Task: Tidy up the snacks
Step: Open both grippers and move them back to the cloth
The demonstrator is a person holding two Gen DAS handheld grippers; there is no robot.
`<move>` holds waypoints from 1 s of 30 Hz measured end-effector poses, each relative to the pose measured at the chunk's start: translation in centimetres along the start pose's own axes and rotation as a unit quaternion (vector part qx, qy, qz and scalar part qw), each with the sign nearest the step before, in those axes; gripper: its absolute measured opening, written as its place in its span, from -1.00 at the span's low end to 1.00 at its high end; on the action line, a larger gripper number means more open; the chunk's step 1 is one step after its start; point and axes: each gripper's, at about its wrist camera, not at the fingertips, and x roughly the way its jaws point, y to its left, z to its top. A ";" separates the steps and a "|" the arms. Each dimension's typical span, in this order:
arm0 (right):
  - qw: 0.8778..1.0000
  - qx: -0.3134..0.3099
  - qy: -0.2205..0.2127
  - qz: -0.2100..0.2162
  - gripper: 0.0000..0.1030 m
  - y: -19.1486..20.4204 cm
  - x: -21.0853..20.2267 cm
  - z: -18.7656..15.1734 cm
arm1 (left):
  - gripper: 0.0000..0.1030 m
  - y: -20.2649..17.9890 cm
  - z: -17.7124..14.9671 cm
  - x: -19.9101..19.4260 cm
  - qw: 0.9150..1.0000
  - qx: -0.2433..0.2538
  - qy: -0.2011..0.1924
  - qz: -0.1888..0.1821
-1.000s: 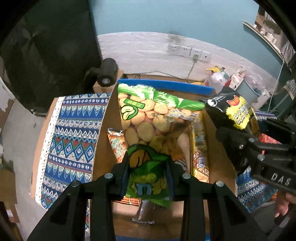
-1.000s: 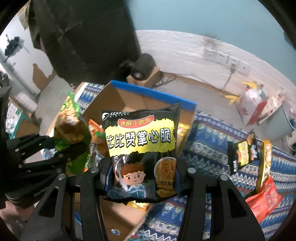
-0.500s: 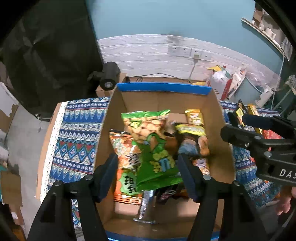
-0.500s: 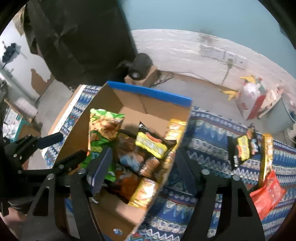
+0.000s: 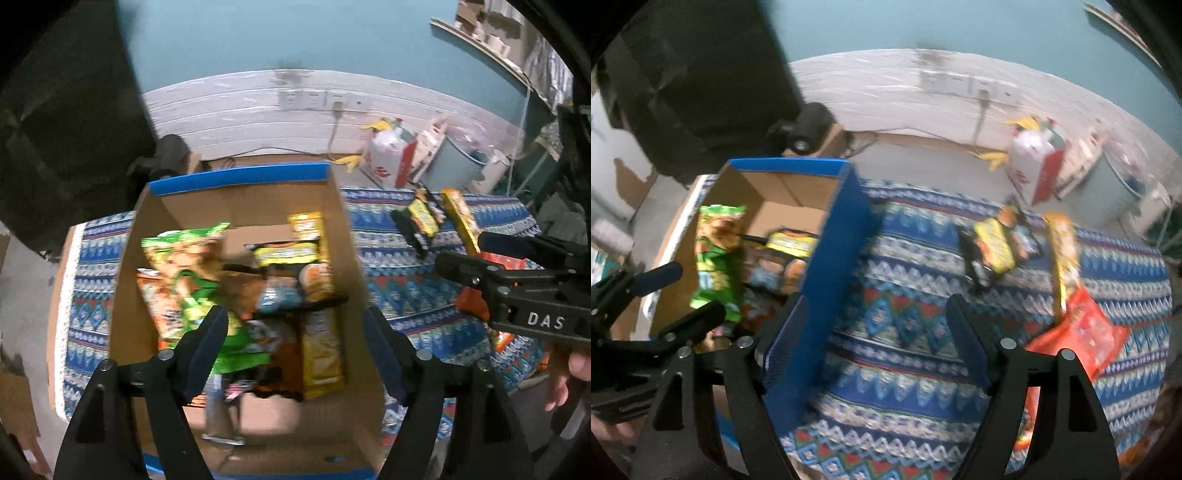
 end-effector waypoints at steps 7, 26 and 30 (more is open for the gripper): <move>0.999 0.042 0.012 -0.032 0.50 -5.1 -0.7 -2.2 | 0.50 -4.5 -0.1 1.3 0.999 0.026 0.017 -0.033; 0.983 0.161 0.045 -0.074 0.50 -16.8 -0.1 -7.4 | 0.50 -10.9 -0.3 5.4 0.995 0.059 0.038 -0.065; 0.977 0.191 0.056 -0.076 0.50 -18.4 0.7 -8.0 | 0.50 -12.5 0.1 6.6 0.994 0.070 0.038 -0.068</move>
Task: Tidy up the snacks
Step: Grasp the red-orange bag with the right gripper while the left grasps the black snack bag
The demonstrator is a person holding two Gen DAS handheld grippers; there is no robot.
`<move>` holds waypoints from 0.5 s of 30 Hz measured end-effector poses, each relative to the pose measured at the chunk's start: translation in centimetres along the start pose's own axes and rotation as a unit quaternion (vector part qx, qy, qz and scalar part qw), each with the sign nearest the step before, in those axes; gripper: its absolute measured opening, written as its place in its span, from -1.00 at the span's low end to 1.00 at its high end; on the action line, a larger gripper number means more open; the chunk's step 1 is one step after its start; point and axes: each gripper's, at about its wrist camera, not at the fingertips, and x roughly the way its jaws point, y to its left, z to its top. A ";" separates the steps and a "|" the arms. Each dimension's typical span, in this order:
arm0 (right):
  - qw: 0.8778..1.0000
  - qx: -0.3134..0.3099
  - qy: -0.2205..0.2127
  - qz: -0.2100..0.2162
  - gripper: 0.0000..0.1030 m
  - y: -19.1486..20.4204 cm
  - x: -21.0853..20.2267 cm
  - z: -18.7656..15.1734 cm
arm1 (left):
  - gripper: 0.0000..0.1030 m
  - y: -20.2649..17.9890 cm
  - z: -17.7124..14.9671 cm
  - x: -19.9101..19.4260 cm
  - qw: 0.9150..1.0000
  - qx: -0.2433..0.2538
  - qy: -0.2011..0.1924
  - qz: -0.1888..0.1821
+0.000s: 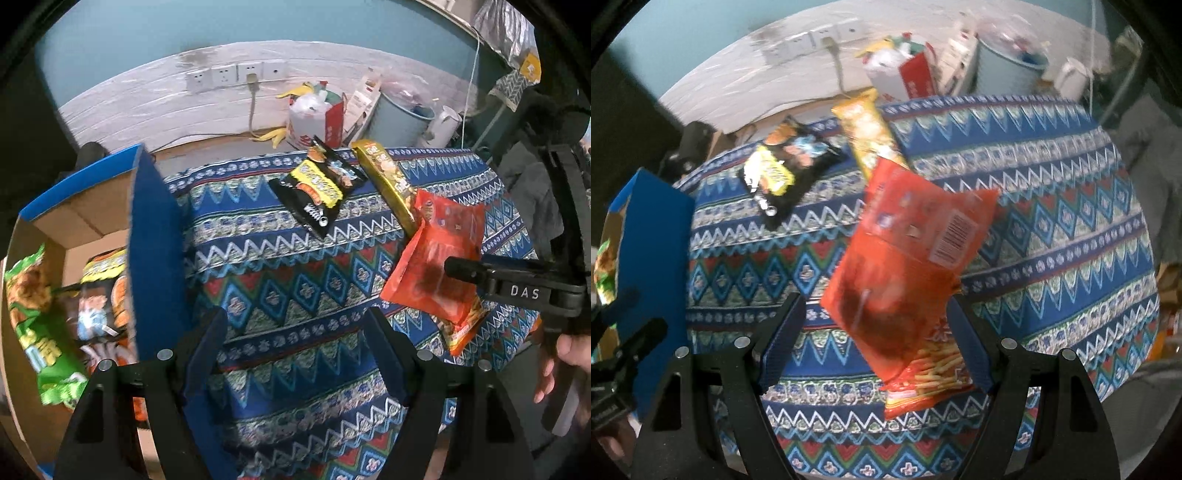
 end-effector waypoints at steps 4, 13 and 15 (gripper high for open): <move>1.000 0.020 0.005 0.002 0.50 -0.9 1.2 0.4 | 0.50 -1.0 0.8 1.6 1.000 0.013 0.002 0.000; 0.999 0.027 -0.002 0.021 0.50 -1.1 4.1 1.7 | 0.50 -1.0 2.2 4.2 1.000 0.009 0.014 -0.009; 1.000 0.021 -0.001 0.021 0.50 -0.8 4.8 1.9 | 0.50 -0.8 2.4 4.5 1.000 0.003 0.017 -0.011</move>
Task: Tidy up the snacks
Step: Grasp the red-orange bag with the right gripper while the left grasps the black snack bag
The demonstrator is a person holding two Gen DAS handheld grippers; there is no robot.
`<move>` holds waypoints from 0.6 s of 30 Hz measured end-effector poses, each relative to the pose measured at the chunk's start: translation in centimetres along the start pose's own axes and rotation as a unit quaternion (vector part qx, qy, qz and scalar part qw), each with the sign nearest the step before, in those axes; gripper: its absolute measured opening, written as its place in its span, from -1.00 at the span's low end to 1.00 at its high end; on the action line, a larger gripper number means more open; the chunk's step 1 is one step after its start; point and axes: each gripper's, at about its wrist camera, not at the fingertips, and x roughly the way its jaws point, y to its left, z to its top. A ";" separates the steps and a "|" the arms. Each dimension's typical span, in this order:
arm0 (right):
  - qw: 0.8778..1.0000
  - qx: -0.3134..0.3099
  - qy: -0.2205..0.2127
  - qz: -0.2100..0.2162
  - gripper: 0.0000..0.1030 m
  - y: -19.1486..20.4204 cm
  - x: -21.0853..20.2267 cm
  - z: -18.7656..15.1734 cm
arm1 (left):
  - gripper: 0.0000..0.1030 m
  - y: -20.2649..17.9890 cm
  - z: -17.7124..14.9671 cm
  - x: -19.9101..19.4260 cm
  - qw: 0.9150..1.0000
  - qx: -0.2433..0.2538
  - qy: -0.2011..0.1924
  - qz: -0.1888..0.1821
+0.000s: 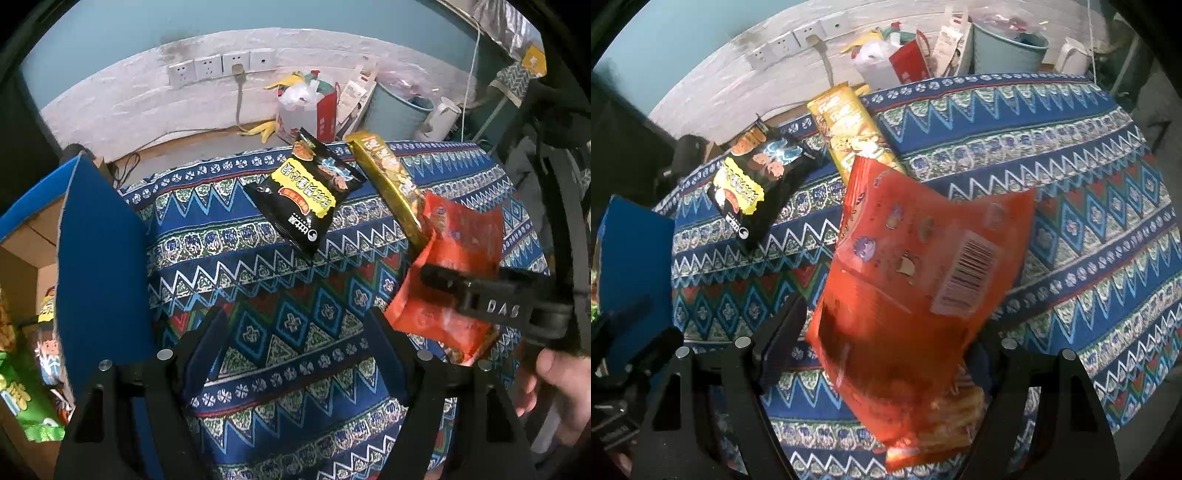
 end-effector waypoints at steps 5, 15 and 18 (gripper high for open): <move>0.999 -0.028 0.006 -0.014 0.21 0.9 1.1 -0.1 | 0.50 0.7 1.3 1.1 1.000 -0.014 0.006 -0.001; 0.996 -0.090 -0.019 -0.011 -0.48 -0.1 -1.5 0.1 | 0.61 0.0 5.5 3.8 1.000 -0.008 -0.008 -0.003; 0.994 -0.103 -0.032 -0.008 -0.49 -0.8 -2.6 0.2 | 0.62 -0.6 6.5 4.7 1.000 0.002 -0.009 0.005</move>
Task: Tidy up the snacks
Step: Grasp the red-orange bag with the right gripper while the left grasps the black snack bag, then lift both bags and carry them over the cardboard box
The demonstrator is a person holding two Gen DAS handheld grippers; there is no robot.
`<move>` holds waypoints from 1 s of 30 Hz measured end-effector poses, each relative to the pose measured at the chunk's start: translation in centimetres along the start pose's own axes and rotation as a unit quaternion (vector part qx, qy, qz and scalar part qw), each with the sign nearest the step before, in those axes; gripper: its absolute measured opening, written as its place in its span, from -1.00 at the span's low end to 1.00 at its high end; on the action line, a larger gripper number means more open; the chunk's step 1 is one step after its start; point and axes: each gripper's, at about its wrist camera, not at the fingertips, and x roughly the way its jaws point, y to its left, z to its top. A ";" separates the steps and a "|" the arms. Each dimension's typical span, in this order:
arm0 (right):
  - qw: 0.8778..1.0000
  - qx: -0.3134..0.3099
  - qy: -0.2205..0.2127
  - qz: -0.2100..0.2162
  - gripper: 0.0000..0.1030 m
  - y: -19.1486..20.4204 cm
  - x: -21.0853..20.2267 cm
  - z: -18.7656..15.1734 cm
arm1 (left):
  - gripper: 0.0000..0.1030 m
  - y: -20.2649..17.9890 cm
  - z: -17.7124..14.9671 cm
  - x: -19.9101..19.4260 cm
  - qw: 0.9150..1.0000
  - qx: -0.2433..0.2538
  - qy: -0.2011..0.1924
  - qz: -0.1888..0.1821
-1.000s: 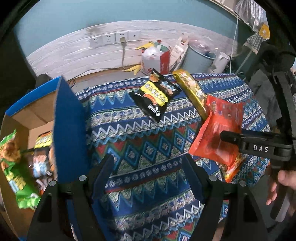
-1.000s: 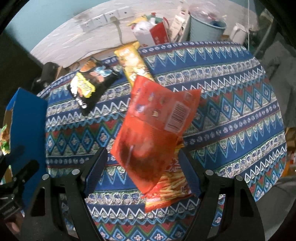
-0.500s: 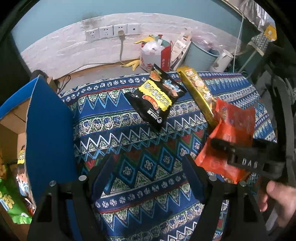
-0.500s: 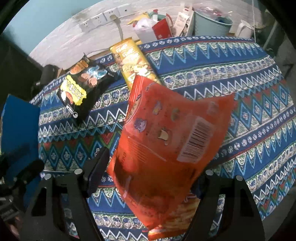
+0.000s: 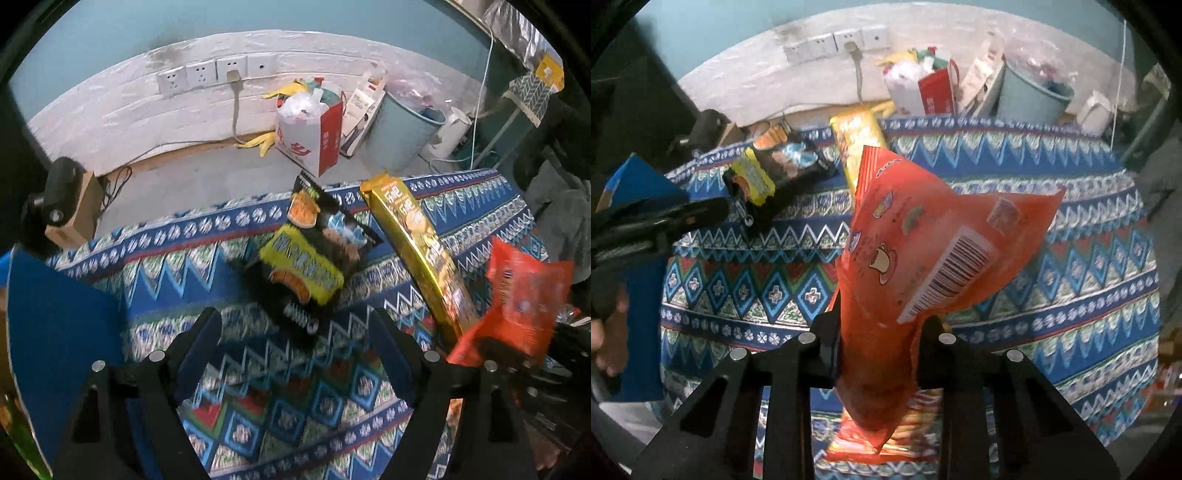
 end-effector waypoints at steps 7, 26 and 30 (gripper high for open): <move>1.000 0.012 -0.003 0.018 -0.49 -3.3 -0.7 0.4 | 0.70 -2.1 2.2 2.5 0.999 0.043 -0.001 0.014; 0.997 0.067 -0.008 0.026 -0.50 -8.3 -0.6 2.6 | 0.90 -3.5 2.8 6.9 0.987 0.149 0.035 0.047; 0.998 0.066 -0.008 0.024 -0.50 -8.0 -0.7 2.7 | 0.64 -3.5 2.2 6.6 0.987 0.150 0.023 0.047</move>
